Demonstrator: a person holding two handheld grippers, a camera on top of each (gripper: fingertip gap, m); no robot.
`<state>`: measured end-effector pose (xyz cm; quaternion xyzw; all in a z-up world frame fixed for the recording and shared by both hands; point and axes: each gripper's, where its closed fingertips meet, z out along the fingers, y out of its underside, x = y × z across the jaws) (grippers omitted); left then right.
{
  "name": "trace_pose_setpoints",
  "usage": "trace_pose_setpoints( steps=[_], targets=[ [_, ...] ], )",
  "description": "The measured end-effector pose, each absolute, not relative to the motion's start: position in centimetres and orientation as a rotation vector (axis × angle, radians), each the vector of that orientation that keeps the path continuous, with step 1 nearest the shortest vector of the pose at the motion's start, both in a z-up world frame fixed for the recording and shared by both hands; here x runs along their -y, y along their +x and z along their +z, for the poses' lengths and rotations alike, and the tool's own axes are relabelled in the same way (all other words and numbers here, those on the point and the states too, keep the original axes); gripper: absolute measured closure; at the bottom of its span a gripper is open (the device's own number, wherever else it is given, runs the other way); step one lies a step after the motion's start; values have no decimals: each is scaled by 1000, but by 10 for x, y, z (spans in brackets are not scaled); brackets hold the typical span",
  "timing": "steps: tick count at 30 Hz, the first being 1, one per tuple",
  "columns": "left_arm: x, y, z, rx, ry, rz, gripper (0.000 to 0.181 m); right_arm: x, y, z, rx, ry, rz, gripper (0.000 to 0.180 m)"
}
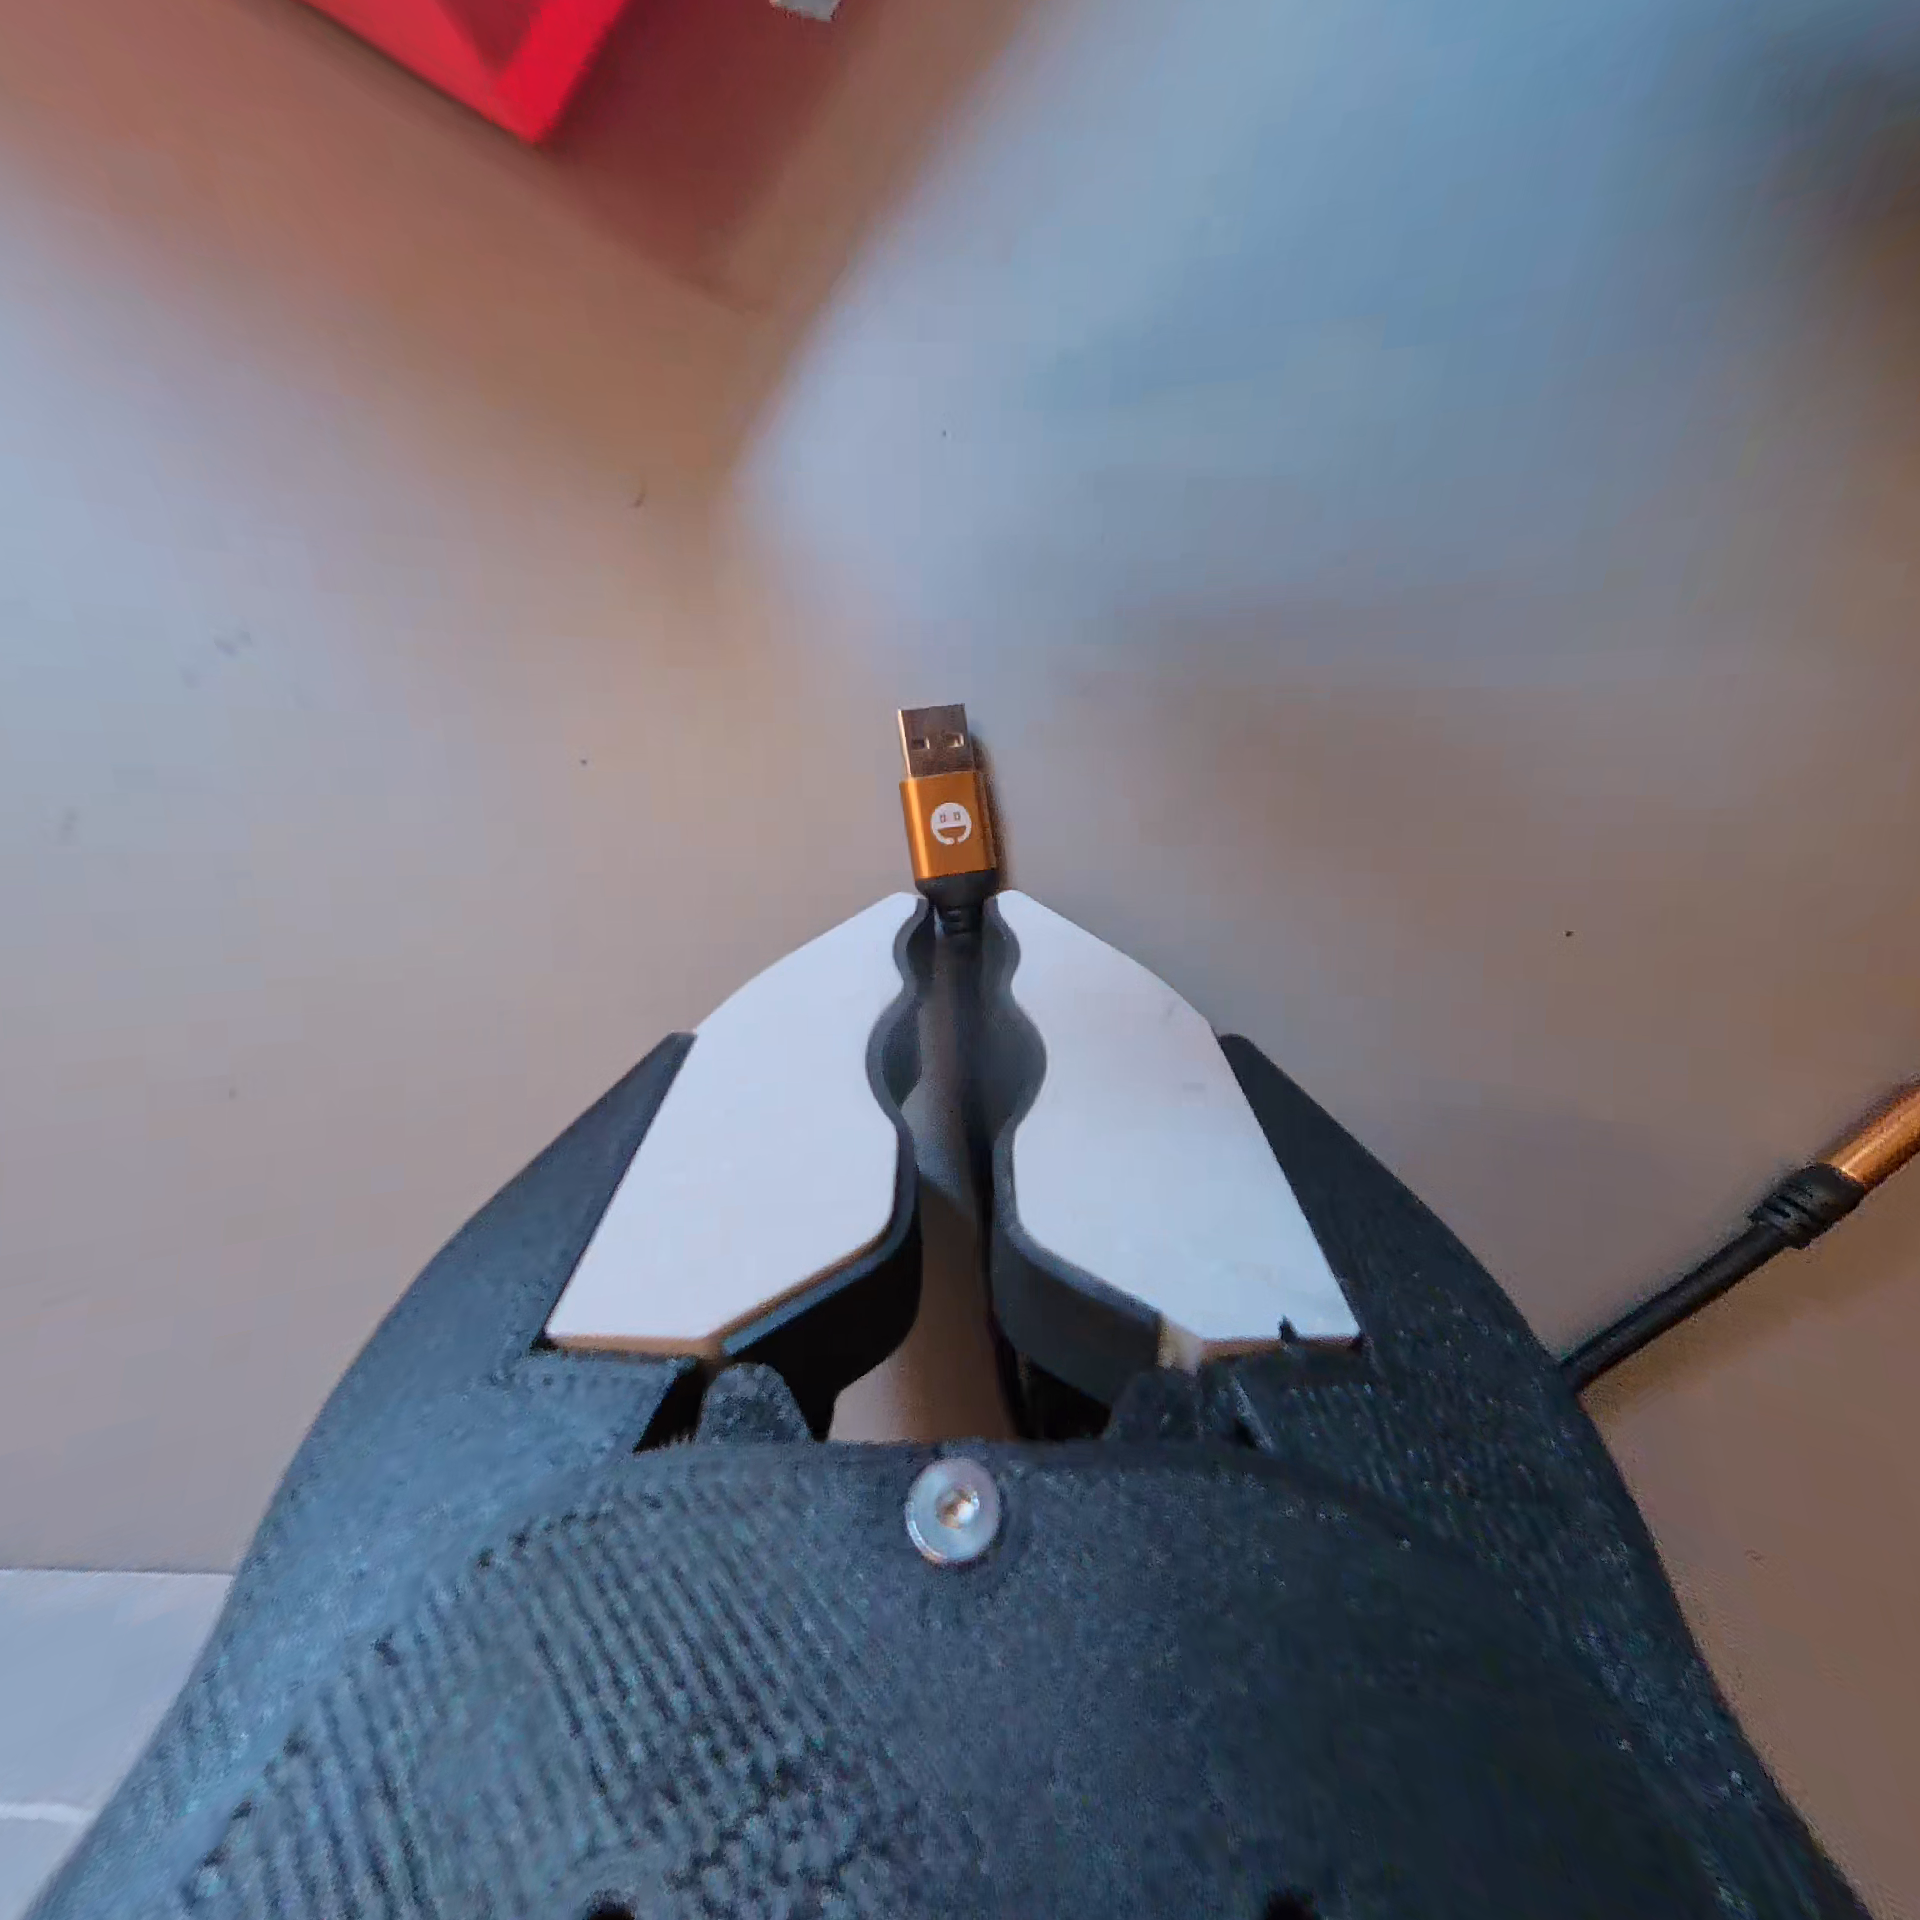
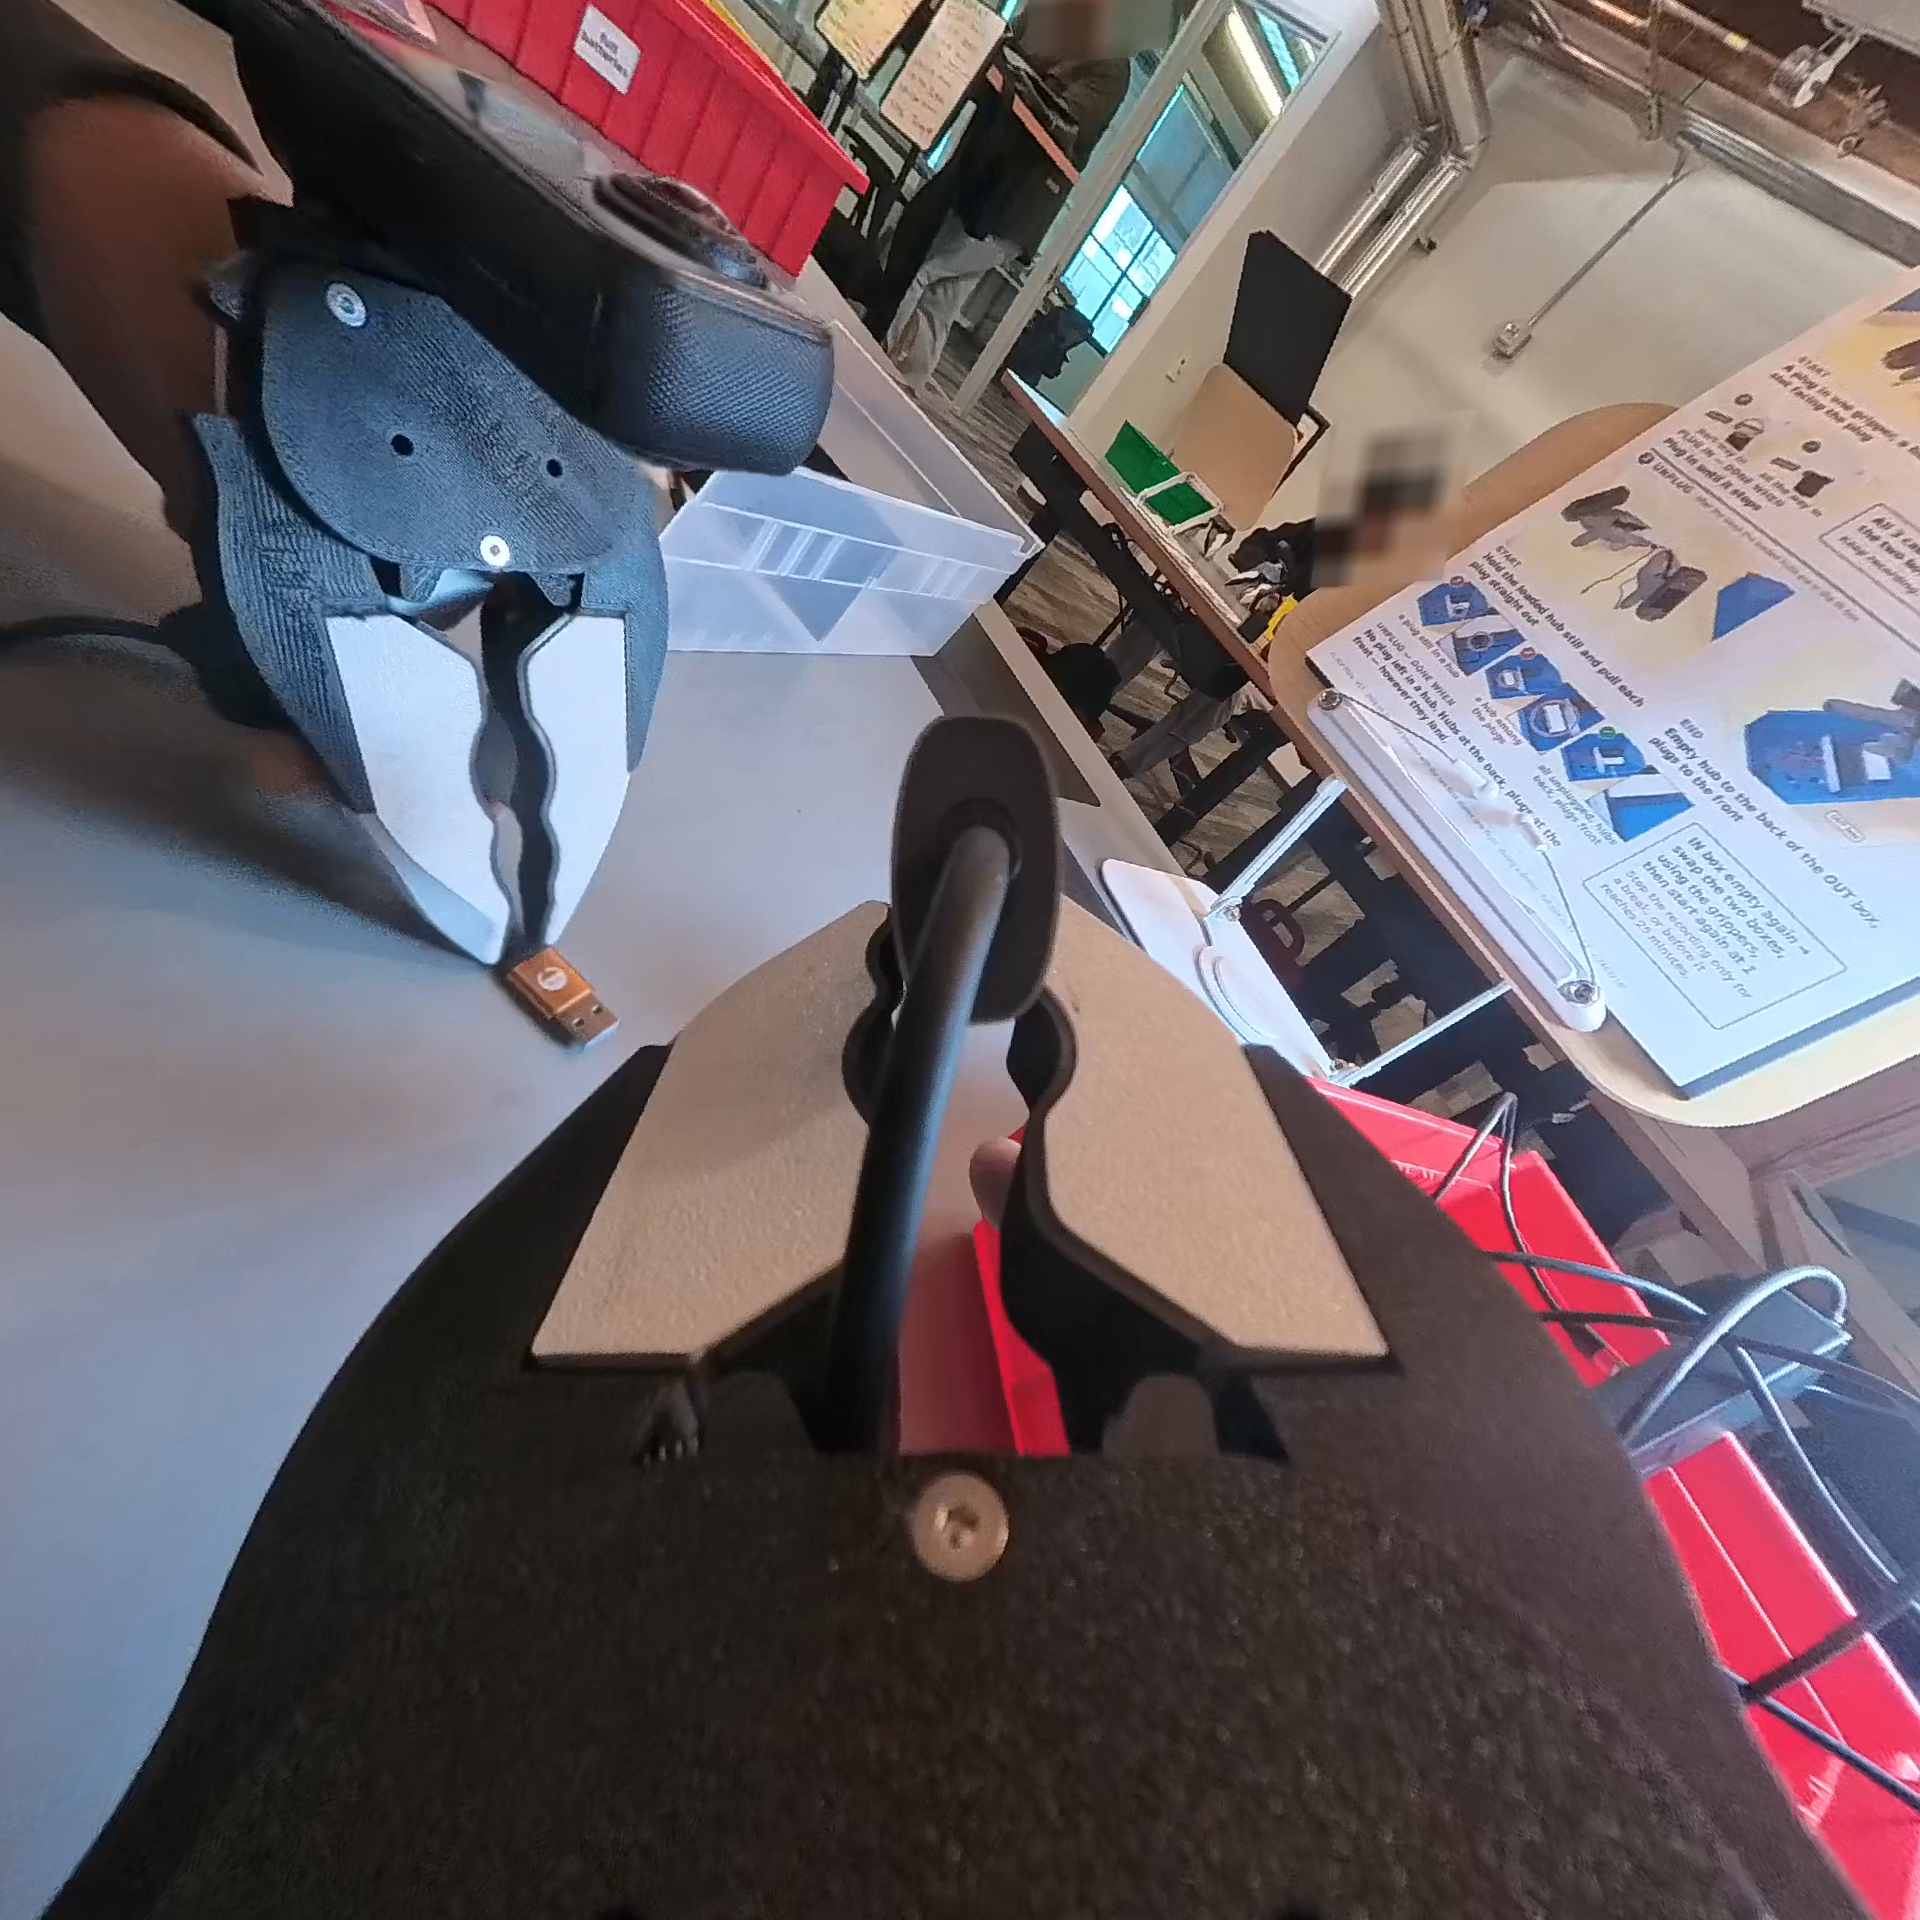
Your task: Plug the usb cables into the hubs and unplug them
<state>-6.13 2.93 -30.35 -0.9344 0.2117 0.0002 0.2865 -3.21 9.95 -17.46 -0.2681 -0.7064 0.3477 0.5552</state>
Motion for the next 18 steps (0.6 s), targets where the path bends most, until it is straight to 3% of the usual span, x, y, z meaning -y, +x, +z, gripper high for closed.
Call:
trace_pose_setpoints(
  steps=[1, 4, 12, 18],
  targets=[
    [-31, -64, -303, -586, -2488, 37, 173, -99, -32, -175, 1671, -631, 827, 162],
    [-32, -65, -296, -600, -2444, 17, 173, -94, -30, -178, 1693, -599, 848, 162],
    [-11, -31, -206, -457, -2198, -639, 173, -67, -26, -195, 1803, -358, 735, 162],
    [-6, -25, -229, -496, -2307, -766, 173, -50, -30, -221, 1893, -205, 529, 162]
  ],
)
